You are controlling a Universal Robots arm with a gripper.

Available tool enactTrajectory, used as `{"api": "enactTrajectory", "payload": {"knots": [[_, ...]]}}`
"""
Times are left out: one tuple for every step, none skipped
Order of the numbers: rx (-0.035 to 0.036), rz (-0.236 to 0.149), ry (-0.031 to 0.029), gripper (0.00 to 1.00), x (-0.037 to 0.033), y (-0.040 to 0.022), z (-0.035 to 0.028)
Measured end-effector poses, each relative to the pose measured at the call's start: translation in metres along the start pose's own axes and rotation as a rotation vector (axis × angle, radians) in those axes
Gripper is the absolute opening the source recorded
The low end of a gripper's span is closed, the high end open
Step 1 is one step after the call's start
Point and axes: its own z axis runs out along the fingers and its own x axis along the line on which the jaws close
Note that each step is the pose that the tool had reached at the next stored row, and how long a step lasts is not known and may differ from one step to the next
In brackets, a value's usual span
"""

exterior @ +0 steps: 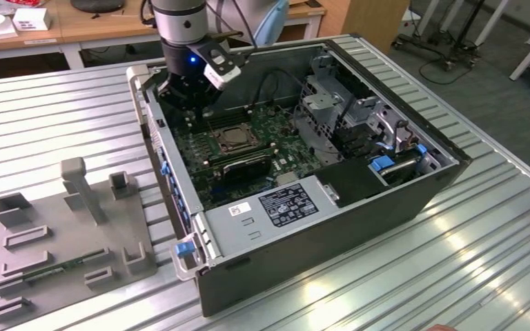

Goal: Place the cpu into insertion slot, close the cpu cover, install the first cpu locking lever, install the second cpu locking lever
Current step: 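Install the first cpu locking lever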

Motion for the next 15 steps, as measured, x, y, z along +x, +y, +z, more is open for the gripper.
{"api": "enactTrajectory", "payload": {"knots": [[0.0000,0.000,-0.0001,0.10,0.0006,0.0014,0.0002],[0.0000,0.000,-0.0001,0.10,0.0011,0.0027,0.0005],[0.0000,0.000,-0.0001,0.10,0.0017,0.0041,0.0007],[0.0000,0.000,-0.0002,0.10,0.0023,0.0053,0.0009],[0.0000,0.000,-0.0002,0.10,0.0028,0.0065,0.0011],[0.0000,0.000,-0.0002,0.10,0.0031,0.0075,0.0013],[0.0000,0.000,-0.0003,0.10,0.0034,0.0084,0.0016],[-0.0001,0.000,-0.0006,0.10,0.0036,0.0093,0.0020],[-0.0004,0.000,-0.0010,0.10,0.0037,0.0101,0.0023],[-0.0009,0.000,-0.0014,0.10,0.0038,0.0109,0.0027],[-0.0010,0.000,-0.0016,0.10,0.0038,0.0118,0.0030],[-0.0010,0.000,-0.0017,0.10,0.0039,0.0126,0.0032],[-0.0011,0.000,-0.0017,0.10,0.0040,0.0134,0.0035],[-0.0004,0.000,-0.0015,0.10,0.0040,0.0142,0.0036],[0.0000,-0.001,-0.0011,0.10,0.0041,0.0150,0.0035]]}}
